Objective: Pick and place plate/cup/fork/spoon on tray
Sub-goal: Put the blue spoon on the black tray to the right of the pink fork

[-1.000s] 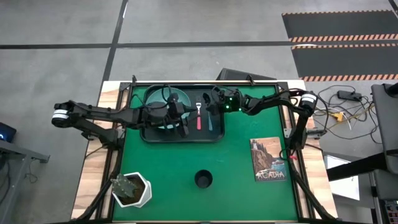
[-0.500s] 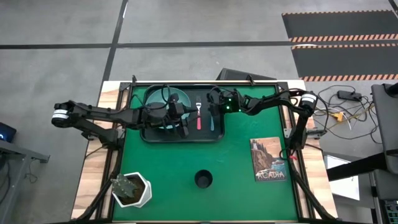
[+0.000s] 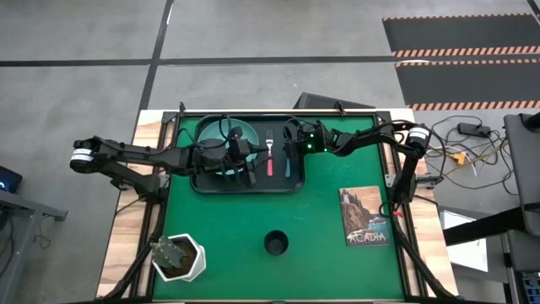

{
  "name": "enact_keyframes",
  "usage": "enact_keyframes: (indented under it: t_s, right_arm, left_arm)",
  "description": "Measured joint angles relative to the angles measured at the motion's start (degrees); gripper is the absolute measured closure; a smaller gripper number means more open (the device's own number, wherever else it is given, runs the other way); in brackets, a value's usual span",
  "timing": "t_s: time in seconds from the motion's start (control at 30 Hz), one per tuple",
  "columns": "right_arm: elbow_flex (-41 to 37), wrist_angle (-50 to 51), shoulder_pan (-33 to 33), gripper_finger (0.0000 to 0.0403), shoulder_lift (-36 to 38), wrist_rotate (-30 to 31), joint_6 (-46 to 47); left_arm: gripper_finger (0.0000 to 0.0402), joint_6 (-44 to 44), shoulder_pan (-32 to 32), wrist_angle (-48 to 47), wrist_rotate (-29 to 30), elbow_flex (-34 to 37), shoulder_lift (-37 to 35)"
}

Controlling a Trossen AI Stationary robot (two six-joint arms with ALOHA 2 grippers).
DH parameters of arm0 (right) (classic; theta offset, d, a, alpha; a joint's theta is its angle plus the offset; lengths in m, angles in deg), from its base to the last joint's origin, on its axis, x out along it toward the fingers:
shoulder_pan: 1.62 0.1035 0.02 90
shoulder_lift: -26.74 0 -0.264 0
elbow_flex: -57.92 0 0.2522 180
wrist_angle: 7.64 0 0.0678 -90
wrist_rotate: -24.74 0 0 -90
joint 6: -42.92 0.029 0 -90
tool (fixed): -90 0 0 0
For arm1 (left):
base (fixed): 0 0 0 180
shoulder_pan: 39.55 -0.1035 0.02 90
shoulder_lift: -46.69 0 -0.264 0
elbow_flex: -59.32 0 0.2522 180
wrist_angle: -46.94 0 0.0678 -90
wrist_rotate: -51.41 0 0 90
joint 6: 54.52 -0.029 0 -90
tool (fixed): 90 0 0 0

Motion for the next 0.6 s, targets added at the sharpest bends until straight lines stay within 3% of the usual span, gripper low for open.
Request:
enact_keyframes:
  t_s: [0.33, 0.6]
  right_arm:
    - [1.64, 2.49, 0.0, 0.0256, 0.0, 0.02, -1.35]
    - [6.55, 16.0, 0.0, 0.0239, 0.0, 3.96, -6.02]
  left_arm:
    - [0.0292, 0.0, 0.02, 0.0, -0.02, 0.0, 0.0]
    - [0.0292, 0.0, 0.04, 0.0, -0.02, 0.0, 0.0]
